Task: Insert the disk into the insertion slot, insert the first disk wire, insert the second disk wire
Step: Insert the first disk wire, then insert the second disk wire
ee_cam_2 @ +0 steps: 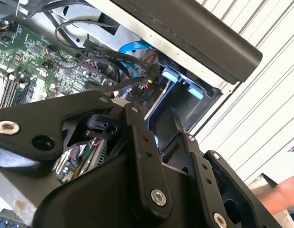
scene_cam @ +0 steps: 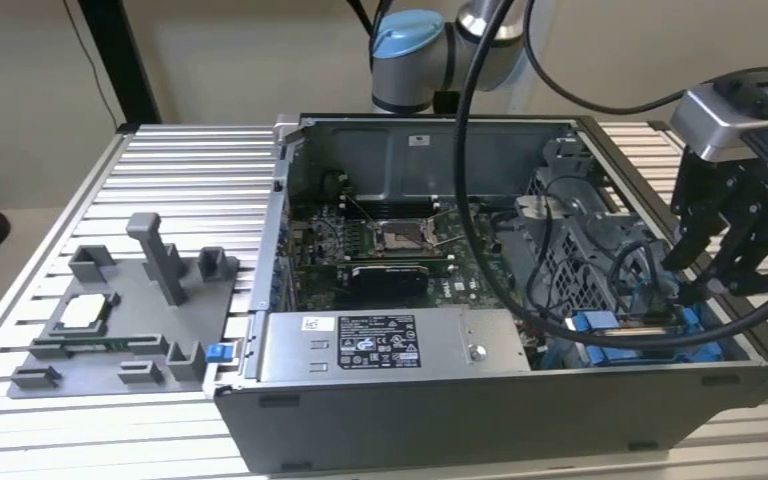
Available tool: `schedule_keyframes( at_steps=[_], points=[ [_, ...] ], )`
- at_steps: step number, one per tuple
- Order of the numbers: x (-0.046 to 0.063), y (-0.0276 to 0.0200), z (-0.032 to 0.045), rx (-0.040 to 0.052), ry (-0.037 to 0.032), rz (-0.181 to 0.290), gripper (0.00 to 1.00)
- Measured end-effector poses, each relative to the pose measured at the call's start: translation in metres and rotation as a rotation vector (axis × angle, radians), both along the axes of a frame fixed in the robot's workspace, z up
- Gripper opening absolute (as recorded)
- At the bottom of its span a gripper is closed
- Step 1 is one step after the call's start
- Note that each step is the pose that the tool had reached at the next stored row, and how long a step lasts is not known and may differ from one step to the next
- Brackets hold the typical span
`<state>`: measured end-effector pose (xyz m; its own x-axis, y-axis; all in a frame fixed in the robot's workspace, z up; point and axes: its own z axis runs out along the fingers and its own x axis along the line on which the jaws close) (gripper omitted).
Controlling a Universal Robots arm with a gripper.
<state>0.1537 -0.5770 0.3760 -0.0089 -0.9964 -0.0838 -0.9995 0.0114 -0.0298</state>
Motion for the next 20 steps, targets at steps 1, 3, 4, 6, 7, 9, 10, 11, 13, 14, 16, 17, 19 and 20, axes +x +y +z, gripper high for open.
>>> schedule_keyframes(
  at_steps=[1,3,4,6,7,9,10,11,13,14,16,17,19,20],
  points=[
    [0.0,0.0,0.0007,-0.0001,0.0,0.0,1.0],
    [0.0,0.0,0.0007,0.0,0.0,0.0,1.0],
    [0.0,0.0,0.0008,0.0,0.0,0.0,1.0],
    [0.0,0.0,0.0008,-0.0001,0.0,0.0,1.0],
    [0.0,0.0,0.0009,-0.0001,0.0,0.0,1.0],
    [0.0,0.0,0.0009,-0.0001,0.0,0.0,1.0],
    [0.0,0.0,0.0009,0.0,0.0,0.0,1.0],
    [0.0,0.0,0.0009,0.0,0.0,0.0,1.0],
    [0.002,0.0,0.0011,-0.0005,0.0,0.0,1.0],
    [0.005,0.0,0.0011,-0.0003,0.0002,0.0,1.0],
    [0.013,0.0,0.0009,0.0,0.0038,0.0,1.0],
    [0.017,0.0002,0.0009,-0.0001,0.0067,0.0,1.0],
    [0.025,0.0011,0.0001,0.0,0.0146,0.0,1.0],
    [0.028,0.0016,-0.0006,0.0,0.02,0.0,1.0]
  ],
)
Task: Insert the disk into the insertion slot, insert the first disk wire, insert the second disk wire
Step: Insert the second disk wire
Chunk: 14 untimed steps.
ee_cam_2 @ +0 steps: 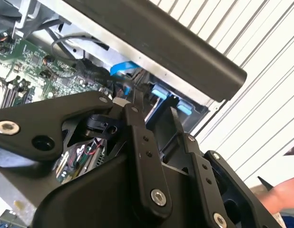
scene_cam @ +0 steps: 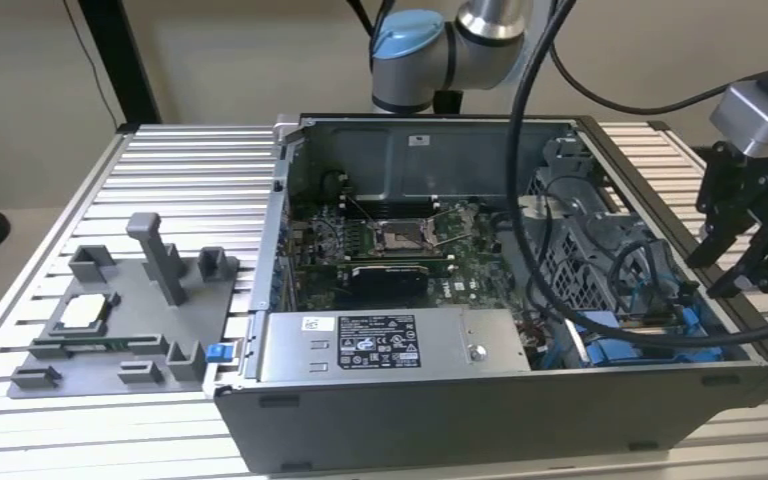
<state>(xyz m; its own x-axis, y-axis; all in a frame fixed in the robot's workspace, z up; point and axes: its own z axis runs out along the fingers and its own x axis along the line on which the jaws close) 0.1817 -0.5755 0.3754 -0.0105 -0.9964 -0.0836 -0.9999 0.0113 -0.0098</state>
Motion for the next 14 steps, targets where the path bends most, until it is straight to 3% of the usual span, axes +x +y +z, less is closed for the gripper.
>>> schedule_keyframes(
  at_steps=[7,10,14],
  points=[
    [0.012,0.0043,-0.0041,-0.0001,0.0532,0.0,1.0],
    [0.012,0.0055,-0.0078,0.0,0.0631,0.0,1.0],
    [0.012,0.007,-0.0148,0.0,0.0688,-0.002,1.0]
  ],
)
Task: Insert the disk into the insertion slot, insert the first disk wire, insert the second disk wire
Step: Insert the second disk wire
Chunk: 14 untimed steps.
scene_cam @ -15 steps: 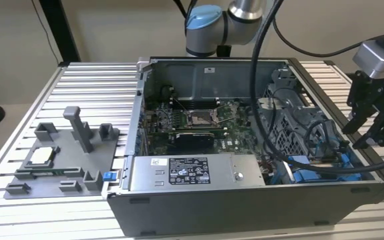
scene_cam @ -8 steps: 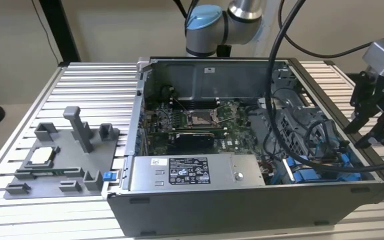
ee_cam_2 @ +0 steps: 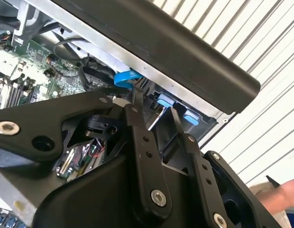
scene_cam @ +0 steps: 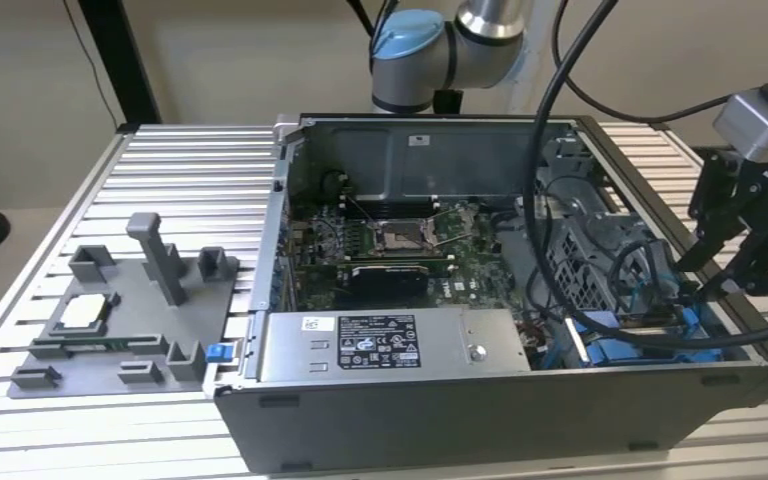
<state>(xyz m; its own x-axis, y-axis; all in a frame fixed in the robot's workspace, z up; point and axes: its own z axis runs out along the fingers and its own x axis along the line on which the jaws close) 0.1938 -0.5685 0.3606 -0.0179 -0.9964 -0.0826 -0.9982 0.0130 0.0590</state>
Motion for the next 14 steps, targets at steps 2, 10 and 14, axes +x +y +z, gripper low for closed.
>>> schedule_keyframes(
  at_steps=[2,10,14],
  points=[
    [0.0,0.0002,-0.0023,0.0,0.0002,0.0,1.0],
    [0.0001,0.0002,-0.0025,0.0028,0.0,0.0,1.0],
    [0.0001,0.0003,-0.0025,0.0092,-0.0009,0.0,1.0]
  ],
)
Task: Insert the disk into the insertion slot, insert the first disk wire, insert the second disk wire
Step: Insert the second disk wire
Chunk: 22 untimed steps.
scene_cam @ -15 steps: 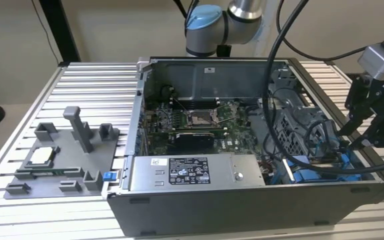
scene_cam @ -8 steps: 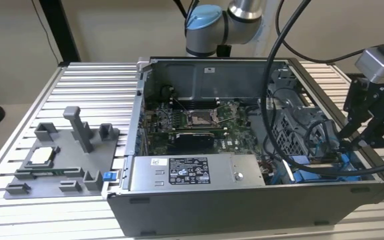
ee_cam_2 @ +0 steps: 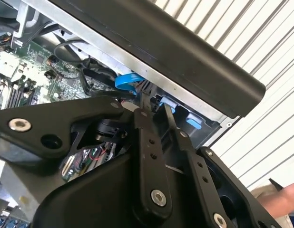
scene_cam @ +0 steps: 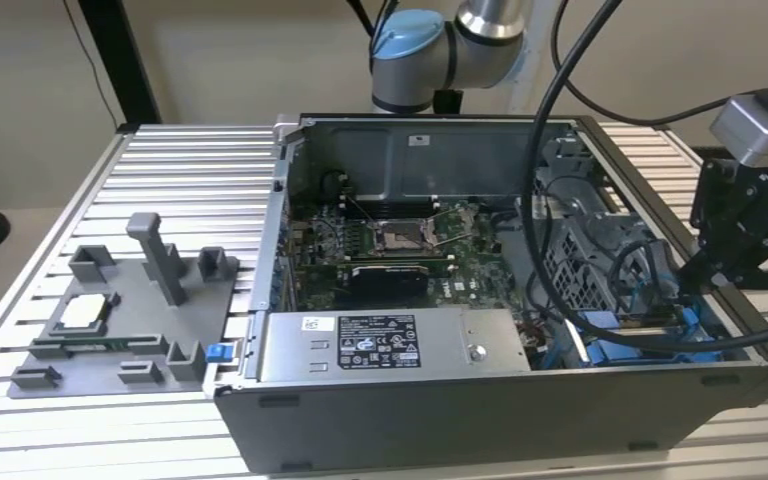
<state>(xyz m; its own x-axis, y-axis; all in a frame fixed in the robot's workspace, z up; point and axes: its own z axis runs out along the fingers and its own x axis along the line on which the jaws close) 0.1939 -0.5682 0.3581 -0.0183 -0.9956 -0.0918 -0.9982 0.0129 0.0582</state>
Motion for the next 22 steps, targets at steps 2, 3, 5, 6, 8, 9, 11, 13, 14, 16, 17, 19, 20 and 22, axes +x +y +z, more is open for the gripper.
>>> schedule_keyframes(
  at_steps=[2,3,5,6,8,9,11,13,14,16,17,19,20,22],
  points=[
    [0.0,0.0,0.0,0.0024,-0.0011,0.0,1.0],
    [0.0,0.0,0.0001,0.0037,-0.0016,0.0,1.0],
    [0.0,0.0,0.0,0.0058,-0.0025,0.0,1.0],
    [0.0,0.0,-0.0001,0.0062,-0.0027,0.0,1.0],
    [0.0,0.0,-0.0003,0.0061,-0.0027,-0.001,1.0],
    [0.0,-0.0001,-0.0005,0.0061,-0.0028,-0.002,1.0],
    [0.0,0.0,-0.0011,0.0061,-0.0027,-0.003,1.0],
    [0.0,-0.0001,-0.0014,0.0059,-0.0028,-0.004,1.0],
    [0.0,-0.0001,-0.0015,0.0059,-0.0028,-0.004,1.0],
    [0.0,0.0,-0.0018,0.0061,-0.0028,-0.004,1.0],
    [0.0,-0.0001,-0.0019,0.0061,-0.0028,-0.004,1.0],
    [0.0,0.0,-0.0019,0.0062,-0.0027,-0.004,0.0],
    [0.0,-0.0001,-0.0015,0.0068,-0.0026,-0.005,0.0],
    [-0.0002,-0.0001,0.0054,0.0071,-0.0015,-0.005,0.0]
  ],
)
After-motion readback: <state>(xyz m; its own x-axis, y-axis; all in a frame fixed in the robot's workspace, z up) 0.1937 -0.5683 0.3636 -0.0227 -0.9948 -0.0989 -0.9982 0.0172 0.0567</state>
